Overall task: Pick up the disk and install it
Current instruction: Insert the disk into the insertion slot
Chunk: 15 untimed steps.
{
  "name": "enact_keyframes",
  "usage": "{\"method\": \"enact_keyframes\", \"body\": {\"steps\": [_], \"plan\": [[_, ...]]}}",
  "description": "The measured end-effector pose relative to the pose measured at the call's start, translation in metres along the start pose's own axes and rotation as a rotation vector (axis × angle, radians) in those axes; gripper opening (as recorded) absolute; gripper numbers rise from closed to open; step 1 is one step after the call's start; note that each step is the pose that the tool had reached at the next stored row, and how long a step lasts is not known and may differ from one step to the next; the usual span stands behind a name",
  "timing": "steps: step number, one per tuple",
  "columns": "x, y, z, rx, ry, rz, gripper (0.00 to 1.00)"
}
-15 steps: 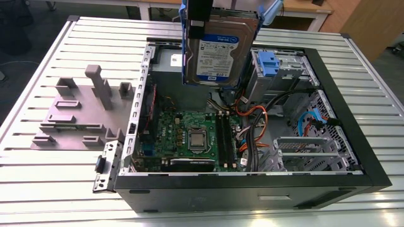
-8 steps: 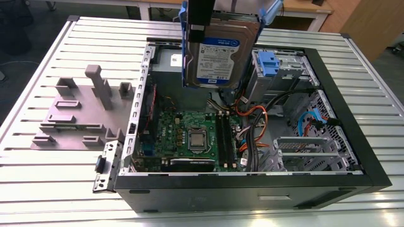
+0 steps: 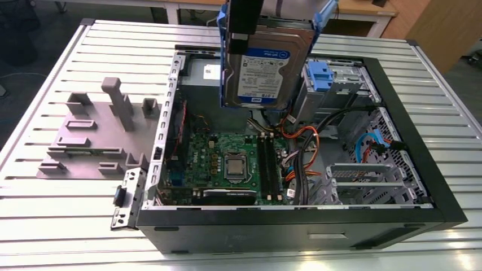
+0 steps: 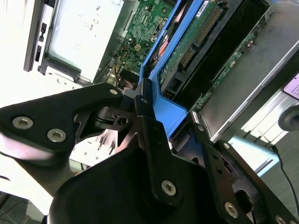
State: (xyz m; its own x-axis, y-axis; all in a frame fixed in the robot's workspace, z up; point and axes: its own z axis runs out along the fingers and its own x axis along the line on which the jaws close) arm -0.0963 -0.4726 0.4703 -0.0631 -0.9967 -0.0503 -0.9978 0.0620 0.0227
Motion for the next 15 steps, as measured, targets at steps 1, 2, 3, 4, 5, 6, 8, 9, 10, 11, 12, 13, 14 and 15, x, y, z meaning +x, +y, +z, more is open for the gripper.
{"method": "enact_keyframes", "body": {"steps": [1, 2, 3, 4, 5, 6, 8, 9, 10, 11, 12, 13, 14, 15], "plan": [[-0.0001, -0.0019, 0.0, 0.0001, -0.0001, 0.0, 0.37], [-0.0002, -0.0037, 0.0, 0.0001, -0.0001, 0.0, 0.37], [-0.0002, -0.0041, 0.0, 0.0, -0.0001, 0.0, 0.37], [-0.0002, -0.0042, 0.0, 0.0, -0.0001, 0.0, 0.37], [-0.0002, -0.0042, 0.0, 0.0001, -0.0001, 0.0, 0.37], [-0.0002, -0.0042, 0.0, 0.0001, -0.0001, 0.0, 0.37], [-0.0002, -0.0043, 0.0, 0.0001, 0.0, 0.0, 0.37], [0.0001, -0.0044, 0.0, 0.0, 0.0001, 0.0, 0.37], [0.0008, -0.0045, 0.0, 0.0, 0.0001, 0.0, 0.37], [0.0018, -0.0045, 0.0, 0.0, 0.0001, 0.0, 0.37], [0.0033, -0.0045, 0.0, 0.0, 0.0001, 0.0, 0.37], [0.0053, -0.0047, -0.0001, 0.0, 0.0001, 0.0, 0.37], [0.0074, -0.0048, 0.0, 0.0, 0.0, -0.001, 0.37], [0.0089, -0.0049, 0.0, 0.0, 0.0, -0.002, 0.37]]}}
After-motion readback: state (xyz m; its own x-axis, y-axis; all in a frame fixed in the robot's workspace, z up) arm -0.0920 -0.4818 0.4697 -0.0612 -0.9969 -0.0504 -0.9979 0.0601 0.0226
